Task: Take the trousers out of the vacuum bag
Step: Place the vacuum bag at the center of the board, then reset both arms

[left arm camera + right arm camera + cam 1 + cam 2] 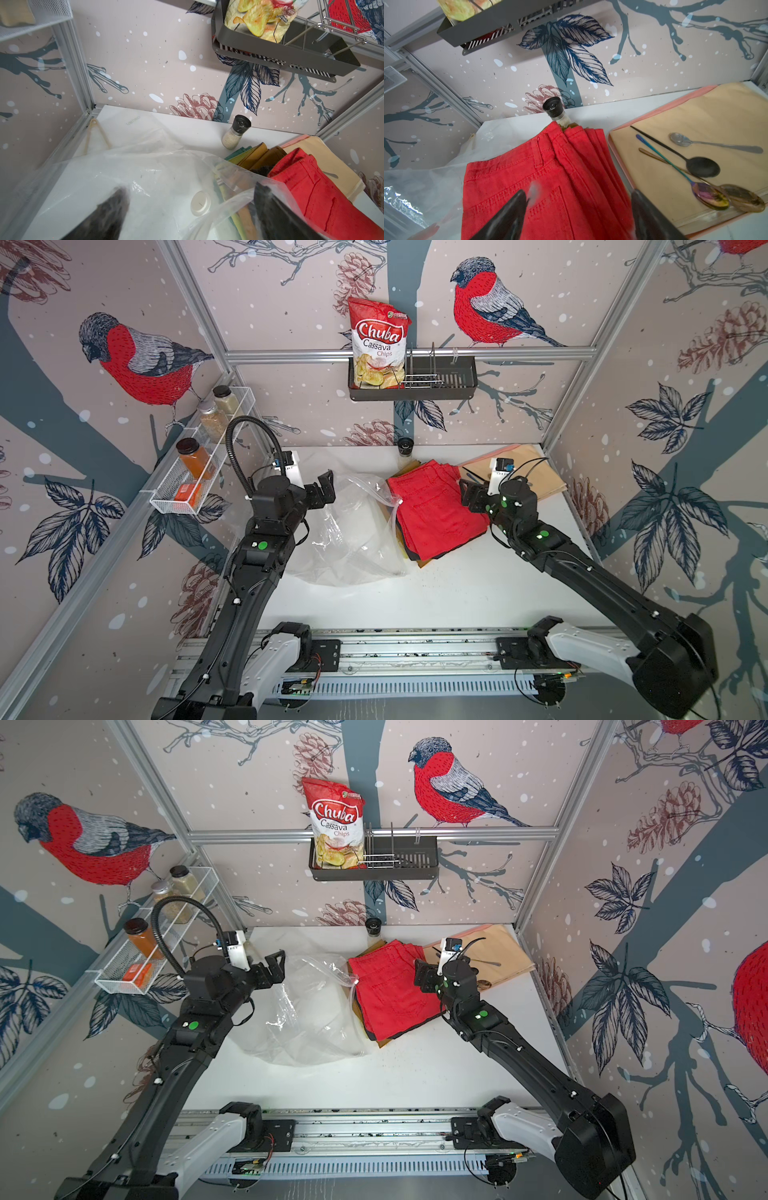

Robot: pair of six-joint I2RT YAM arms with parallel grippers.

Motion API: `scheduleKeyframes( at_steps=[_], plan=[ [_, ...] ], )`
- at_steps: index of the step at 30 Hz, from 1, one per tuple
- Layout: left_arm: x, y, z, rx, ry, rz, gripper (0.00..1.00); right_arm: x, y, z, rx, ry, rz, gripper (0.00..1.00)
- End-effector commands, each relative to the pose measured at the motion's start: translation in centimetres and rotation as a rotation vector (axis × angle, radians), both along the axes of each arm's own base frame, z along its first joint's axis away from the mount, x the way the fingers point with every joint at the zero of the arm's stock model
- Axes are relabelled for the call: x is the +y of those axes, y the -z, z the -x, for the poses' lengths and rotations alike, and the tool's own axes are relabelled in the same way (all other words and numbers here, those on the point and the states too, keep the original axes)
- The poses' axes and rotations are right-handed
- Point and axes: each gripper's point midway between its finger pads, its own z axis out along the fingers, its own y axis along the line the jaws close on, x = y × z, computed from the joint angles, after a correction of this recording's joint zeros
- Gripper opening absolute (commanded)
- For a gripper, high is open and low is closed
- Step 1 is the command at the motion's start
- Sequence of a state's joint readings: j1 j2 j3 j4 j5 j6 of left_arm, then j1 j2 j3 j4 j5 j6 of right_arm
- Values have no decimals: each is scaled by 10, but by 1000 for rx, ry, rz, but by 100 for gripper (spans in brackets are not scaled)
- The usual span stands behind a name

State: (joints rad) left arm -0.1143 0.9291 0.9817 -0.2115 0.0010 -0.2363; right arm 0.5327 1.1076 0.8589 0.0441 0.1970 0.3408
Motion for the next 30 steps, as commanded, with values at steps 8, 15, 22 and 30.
scheduleKeyframes(
  at_steps=[8,15,22,30],
  plan=[
    [36,15,-49,-28,-118,-68,98,-25,-14,-25,-57,4,43,85],
    [93,74,-72,19,-230,-66,97,-61,0,-44,-58,71,4,94],
    [95,97,-75,-25,-181,14,97,-78,17,-51,-54,100,-11,96],
    [84,160,-74,35,-111,3,97,-99,45,-55,-68,162,52,98]
  ],
)
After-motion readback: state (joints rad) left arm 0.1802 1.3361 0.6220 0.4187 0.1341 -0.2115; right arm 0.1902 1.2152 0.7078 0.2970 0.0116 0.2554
